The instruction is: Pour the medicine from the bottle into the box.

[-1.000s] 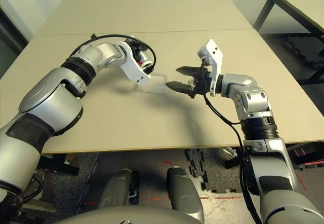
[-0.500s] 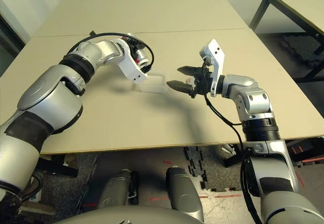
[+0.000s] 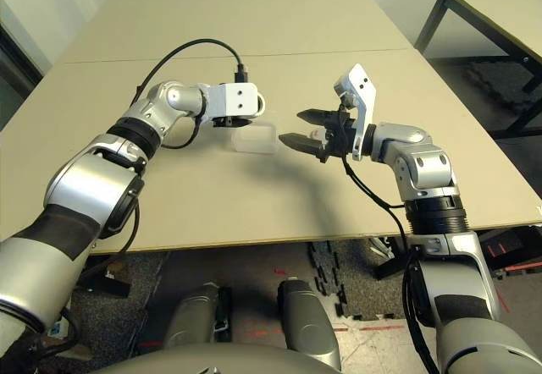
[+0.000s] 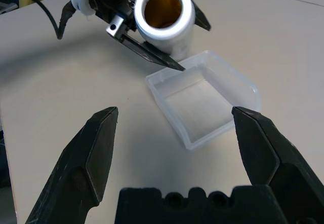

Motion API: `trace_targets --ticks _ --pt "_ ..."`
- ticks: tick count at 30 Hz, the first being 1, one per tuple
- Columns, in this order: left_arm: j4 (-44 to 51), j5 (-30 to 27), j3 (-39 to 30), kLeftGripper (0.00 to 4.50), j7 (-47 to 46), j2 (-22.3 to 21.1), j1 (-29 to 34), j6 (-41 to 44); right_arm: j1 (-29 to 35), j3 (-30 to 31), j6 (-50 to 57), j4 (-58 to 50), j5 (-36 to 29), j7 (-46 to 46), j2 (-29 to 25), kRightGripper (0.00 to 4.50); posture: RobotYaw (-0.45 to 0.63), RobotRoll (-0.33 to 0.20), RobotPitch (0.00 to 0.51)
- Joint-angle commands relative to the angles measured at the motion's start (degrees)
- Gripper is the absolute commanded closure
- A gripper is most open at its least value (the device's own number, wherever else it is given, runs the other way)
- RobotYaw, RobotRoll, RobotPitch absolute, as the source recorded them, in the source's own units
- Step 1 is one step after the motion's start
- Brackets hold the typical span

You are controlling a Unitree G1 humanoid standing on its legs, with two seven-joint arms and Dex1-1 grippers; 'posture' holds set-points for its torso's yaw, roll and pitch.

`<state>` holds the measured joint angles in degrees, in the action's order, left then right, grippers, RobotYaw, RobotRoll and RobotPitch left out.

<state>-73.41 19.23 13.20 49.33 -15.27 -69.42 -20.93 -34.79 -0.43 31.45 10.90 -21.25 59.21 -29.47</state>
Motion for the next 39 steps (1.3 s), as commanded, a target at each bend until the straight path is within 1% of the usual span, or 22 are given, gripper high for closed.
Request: trace_targets --ticks 1,8,11,15,17,20,21,23,26,29,30,32,35,37,39 --pt "2.73 -4.72 -3.61 1.89 2.28 -1.95 4.01 3.06 -1.0 0.8 -0.47 0.68 -0.06 0.07 0.31 0.0 -0.06 0.0 0.072" --pt "8.36 -12.1 -9.84 1.89 2.88 -3.77 8.71 9.58 -2.6 1.99 -0.8 2.16 0.25 1.09 0.93 0.0 -0.03 0.0 0.079" --pt "12.04 -14.35 -11.58 1.89 2.75 -5.14 11.04 11.88 -3.06 2.47 0.06 1.87 -0.78 2.04 1.29 0.0 -0.02 0.0 0.089" --pt "17.26 -15.6 -11.66 1.89 3.47 -6.62 14.03 14.32 -2.72 3.77 0.63 1.29 -0.57 3.61 0.79 0.0 -0.02 0.0 0.112" --pt "18.98 -15.04 -11.03 1.89 3.06 -7.6 14.76 14.65 -2.57 3.97 1.03 0.88 -0.68 4.0 0.69 0.0 -0.02 0.0 0.123" --pt "19.8 -14.26 -10.35 1.89 2.29 -8.38 14.12 14.95 -2.27 4.12 1.63 0.02 -0.92 4.32 0.47 0.0 -0.02 0.0 0.137" --pt "19.46 -13.22 -9.54 1.89 1.53 -8.6 13.4 14.58 -2.23 4.13 1.73 -0.12 -0.99 4.36 0.38 0.0 -0.02 0.0 0.14" --pt "18.46 -10.27 -6.88 1.89 0.13 -9.1 12.07 12.61 -2.12 4.21 1.7 -0.38 -0.89 4.39 0.19 0.0 -0.02 0.0 0.146" --pt "15.45 -2.58 -0.13 1.89 -3.73 -9.81 8.97 6.2 -1.67 4.45 1.16 -0.89 -0.33 4.23 -0.14 0.0 -0.02 0.0 0.15" --pt "11.18 8.8 9.7 1.89 -9.79 -10.75 3.68 -1.46 -0.91 4.44 1.16 -1.77 -0.39 3.9 -0.24 0.0 -0.04 0.0 0.149" --pt "9.59 11.36 11.9 1.89 -11.92 -10.51 1.69 -2.75 -0.65 4.38 1.19 -2.07 -0.42 3.72 -0.24 0.0 -0.04 0.0 0.149" --pt "6.36 15.85 15.9 1.89 -16.31 -9.43 -2.16 -4.24 0.01 4.24 1.41 -2.96 -0.64 3.33 -0.25 0.0 -0.06 0.0 0.147" --pt "2.42 24.72 23.82 1.89 -23.7 -7.32 -7.05 -5.81 1.13 3.83 1.79 -4.3 -1.1 2.69 -0.36 0.0 -0.07 0.0 0.147" --pt "0.1 30.91 29.51 1.89 -29.35 -5.09 -9.93 -5.47 1.84 3.45 1.93 -5.03 -1.32 2.18 -0.47 0.0 -0.09 0.0 0.144" --pt "-1.87 35.87 34.23 1.89 -33.94 -2.63 -12.19 -4.62 2.38 3.15 2.01 -5.67 -1.47 1.61 -0.59 0.0 -0.1 0.0 0.142"
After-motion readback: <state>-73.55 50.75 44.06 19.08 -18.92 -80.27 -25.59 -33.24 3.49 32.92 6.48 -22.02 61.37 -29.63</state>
